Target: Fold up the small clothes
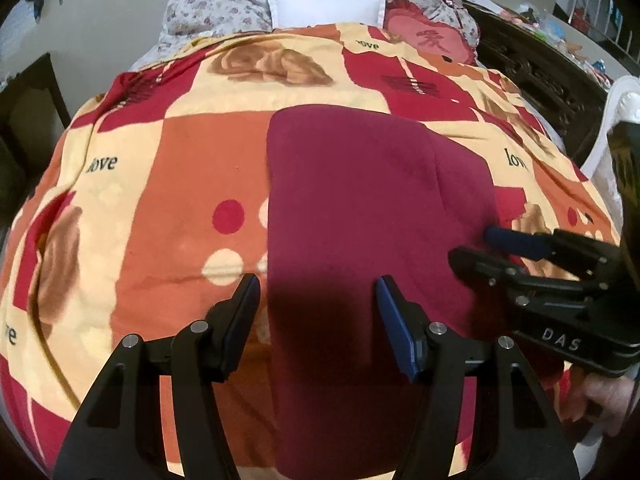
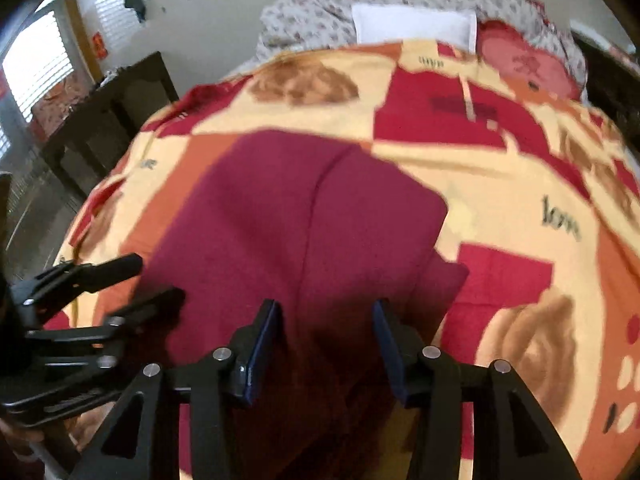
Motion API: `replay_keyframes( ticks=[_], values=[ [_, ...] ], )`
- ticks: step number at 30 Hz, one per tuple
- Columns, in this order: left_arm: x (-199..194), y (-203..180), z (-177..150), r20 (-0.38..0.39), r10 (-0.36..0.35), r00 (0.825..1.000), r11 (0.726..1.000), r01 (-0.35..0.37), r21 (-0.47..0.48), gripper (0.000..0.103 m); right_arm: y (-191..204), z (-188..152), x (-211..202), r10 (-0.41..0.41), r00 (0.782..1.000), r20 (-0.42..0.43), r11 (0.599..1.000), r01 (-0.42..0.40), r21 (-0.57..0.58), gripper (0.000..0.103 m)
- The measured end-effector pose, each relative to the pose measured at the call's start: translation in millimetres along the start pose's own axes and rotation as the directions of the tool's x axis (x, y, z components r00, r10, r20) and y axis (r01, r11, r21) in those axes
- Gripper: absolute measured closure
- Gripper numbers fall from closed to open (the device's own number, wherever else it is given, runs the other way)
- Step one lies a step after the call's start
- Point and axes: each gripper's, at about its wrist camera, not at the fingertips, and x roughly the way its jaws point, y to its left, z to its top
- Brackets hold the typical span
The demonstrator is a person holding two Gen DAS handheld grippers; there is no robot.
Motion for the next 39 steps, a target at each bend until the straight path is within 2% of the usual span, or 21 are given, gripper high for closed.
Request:
replay_keyframes(
  ticks=[6,12,14,16,17,18,19,20,28,39],
  values=[
    [-5.4,-0.7,0.3,0.011,0.024,1.0,0.999,-0.024,-0.024,0.043,0.7,-2.6,-32.1,0.005,0.999,0.044,1.0,-0.006,0.025,0.055],
    [-24.0,-2.1,-2.6,0.053,0.044,0.998,0.999,-0.042,-0.028,0.043,6.4,-11.0,-73.3,-0.007,0.989,0.15,0.998,-0.001,0.055,0.054],
    [-31.9,-2.4,-3.6,0.074,0.054,0.996,0.998,-0.052,-0.025,0.043,12.2,-14.7,-89.0,-0.023,0.977,0.211,0.999,0.013,0.048,0.054],
    [-38.8,-0.8,-5.1,0.091,0.076,0.993,0.997,-0.073,-0.03,0.043,15.8,-15.6,-97.5,-0.039,0.97,0.239,0.998,0.027,0.053,0.052],
    [-41.0,0.0,-5.9,0.097,0.083,0.992,0.996,-0.08,-0.034,0.043,17.4,-15.7,-99.8,-0.043,0.969,0.245,0.998,0.03,0.056,0.046],
    [-43.0,1.3,-6.8,0.1,0.089,0.991,0.996,-0.085,-0.039,0.043,19.4,-15.8,-101.1,-0.045,0.967,0.249,0.998,0.032,0.058,0.041],
    [-43.9,2.2,-7.4,0.097,0.09,0.991,0.995,-0.086,-0.04,0.043,21.2,-16.4,-101.7,-0.044,0.967,0.251,0.998,0.031,0.055,0.031],
    [-45.0,3.6,-8.3,0.092,0.087,0.992,0.996,-0.083,-0.042,0.043,23.1,-17.4,-102.0,-0.043,0.967,0.252,0.998,0.031,0.052,0.029],
    [-59.4,9.2,-12.6,0.112,0.096,0.989,0.993,-0.088,-0.074,0.043,21.0,-23.3,-97.1,-0.039,0.974,0.225,0.996,0.02,0.087,0.029],
    [-56.6,8.3,-12.1,0.103,0.106,0.989,0.992,-0.098,-0.074,0.043,18.6,-24.4,-91.1,-0.049,0.979,0.199,0.995,0.032,0.091,0.029]
  ],
)
